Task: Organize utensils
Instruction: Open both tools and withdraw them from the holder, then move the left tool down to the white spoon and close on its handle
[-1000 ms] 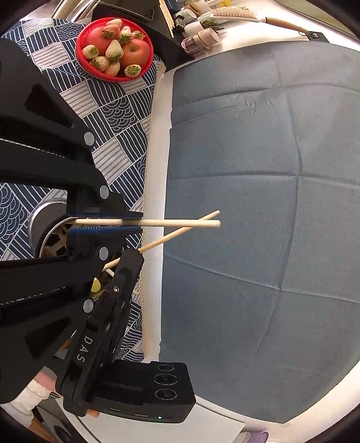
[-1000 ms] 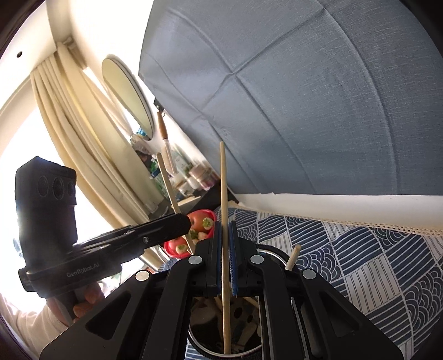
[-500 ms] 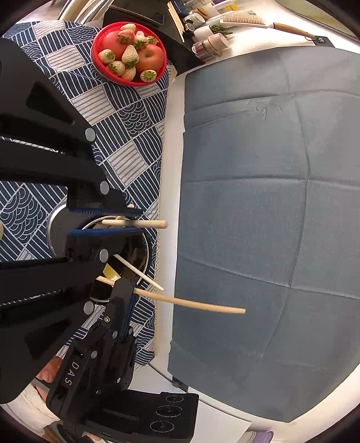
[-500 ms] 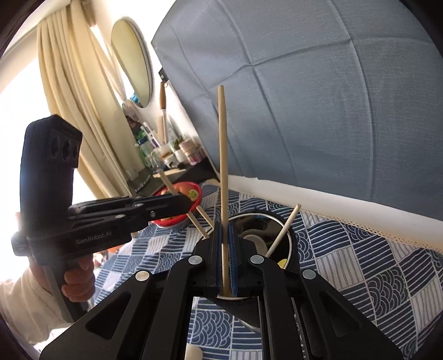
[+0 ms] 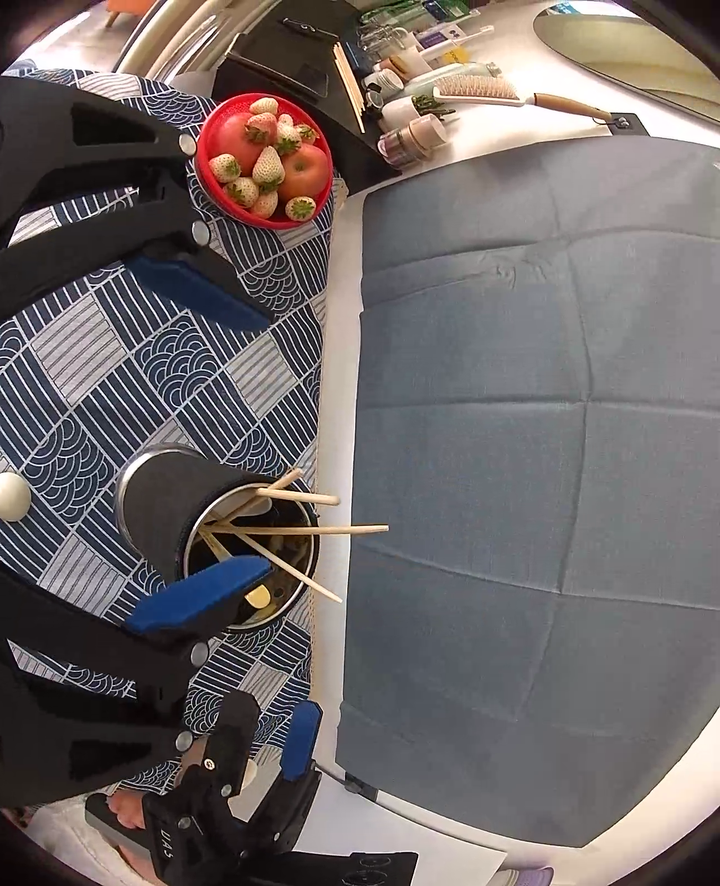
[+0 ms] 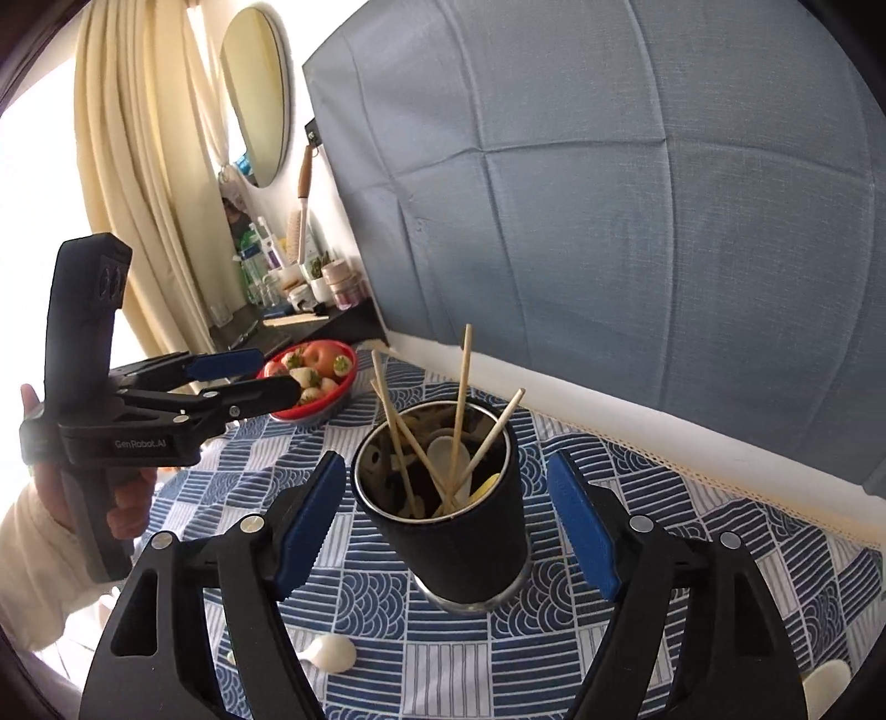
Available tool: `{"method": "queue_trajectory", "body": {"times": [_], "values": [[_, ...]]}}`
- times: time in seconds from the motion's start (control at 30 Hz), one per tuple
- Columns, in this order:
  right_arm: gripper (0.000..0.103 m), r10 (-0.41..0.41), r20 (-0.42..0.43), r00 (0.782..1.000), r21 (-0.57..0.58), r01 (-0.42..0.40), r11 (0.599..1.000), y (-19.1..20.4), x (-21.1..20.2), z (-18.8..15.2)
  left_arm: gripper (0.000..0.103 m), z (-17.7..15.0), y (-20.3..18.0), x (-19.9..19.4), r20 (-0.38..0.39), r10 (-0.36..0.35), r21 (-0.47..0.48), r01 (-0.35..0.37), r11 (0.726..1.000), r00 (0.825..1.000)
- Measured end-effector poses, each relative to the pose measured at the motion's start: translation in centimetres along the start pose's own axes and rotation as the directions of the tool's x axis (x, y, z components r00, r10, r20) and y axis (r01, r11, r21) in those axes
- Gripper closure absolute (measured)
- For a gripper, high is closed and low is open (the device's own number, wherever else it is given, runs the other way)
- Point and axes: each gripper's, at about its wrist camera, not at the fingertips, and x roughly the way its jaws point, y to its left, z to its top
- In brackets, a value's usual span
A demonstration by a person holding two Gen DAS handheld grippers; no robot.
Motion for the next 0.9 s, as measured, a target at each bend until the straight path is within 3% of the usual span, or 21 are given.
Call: {"method": "queue_trajectory", "body": {"times": [0.17, 0.43, 0.9], "values": [[0.018, -0.032, 0.001, 0.999, 0.0, 0.032, 0.999, 0.2, -1.4, -0.5, 0.01, -1.5, 0.9, -1.2, -0.007, 0.038, -0.01, -0.038, 0.999, 0.999], [0.014, -0.067, -0.054, 0.996, -0.049, 0.065, 0.997, 1.2, -1.5, -1.3, 0.006, -5.9, 2.8, -1.9, -0.078, 0.088, -0.041, -0.092, 0.995, 0.993], [0.014, -0.058, -0.18, 0.982, -0.11, 0.038, 0.993, 3.7, 0.2, -4.4, 0.006, -13.8, 3.9, -1.3, -0.229, 0.069, -0.072, -0.087, 0.994, 0.971]]}}
